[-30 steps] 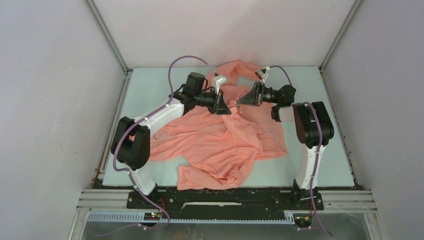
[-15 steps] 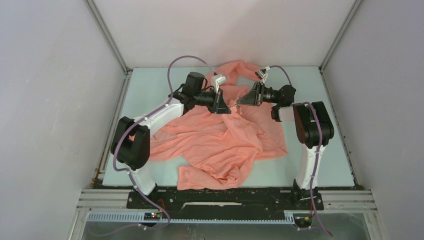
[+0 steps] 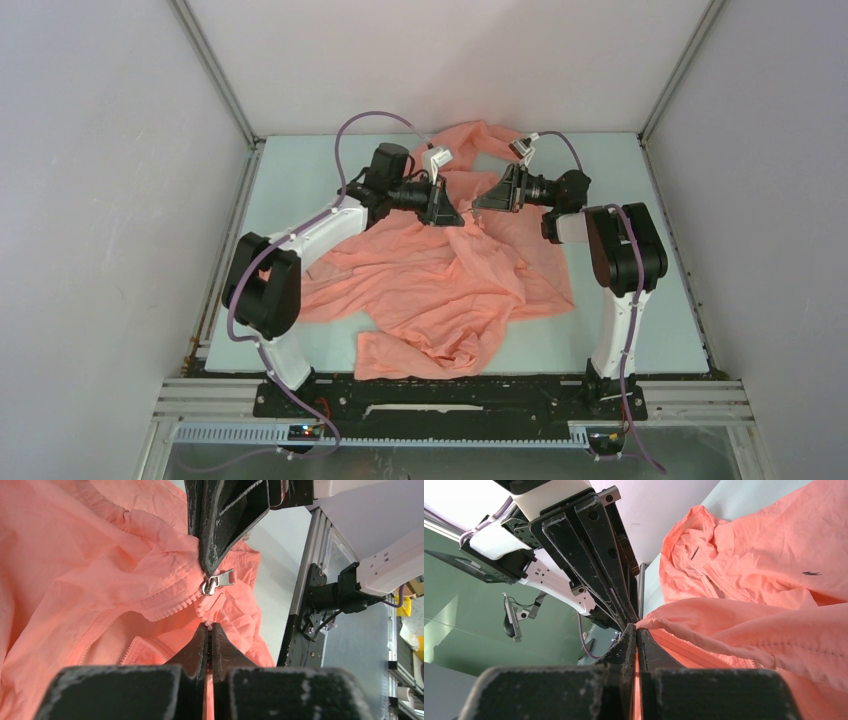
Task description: Zip up the jacket
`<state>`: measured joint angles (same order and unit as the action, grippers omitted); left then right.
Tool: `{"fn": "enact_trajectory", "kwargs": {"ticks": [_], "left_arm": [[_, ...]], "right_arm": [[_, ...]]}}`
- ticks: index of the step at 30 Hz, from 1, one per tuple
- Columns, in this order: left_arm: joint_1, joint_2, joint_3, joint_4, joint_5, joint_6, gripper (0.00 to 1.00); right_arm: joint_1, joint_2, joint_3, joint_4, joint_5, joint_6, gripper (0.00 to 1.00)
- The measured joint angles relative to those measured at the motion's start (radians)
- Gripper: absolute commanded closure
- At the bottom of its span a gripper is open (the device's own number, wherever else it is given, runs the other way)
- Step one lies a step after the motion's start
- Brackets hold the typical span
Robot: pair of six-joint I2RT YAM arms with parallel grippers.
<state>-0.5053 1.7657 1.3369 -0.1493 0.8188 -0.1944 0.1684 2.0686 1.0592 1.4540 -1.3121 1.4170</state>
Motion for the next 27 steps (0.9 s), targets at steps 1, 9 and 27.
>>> {"fn": "enact_trajectory", "kwargs": {"ticks": [1,9,27], "left_arm": [[0.000,0.000,0.000,0.004,0.002,-0.006,1.00],[-0.001,0.002,0.000,0.022,0.019,-0.026,1.00],[-0.010,0.053,0.021,0.041,0.019,-0.053,1.00]], "right_arm": [[0.001,0.000,0.000,0.000,0.000,-0.002,1.00],[0.005,0.000,0.000,0.000,0.009,-0.013,1.00],[0.013,0.000,0.000,0.000,0.034,-0.015,1.00]]}}
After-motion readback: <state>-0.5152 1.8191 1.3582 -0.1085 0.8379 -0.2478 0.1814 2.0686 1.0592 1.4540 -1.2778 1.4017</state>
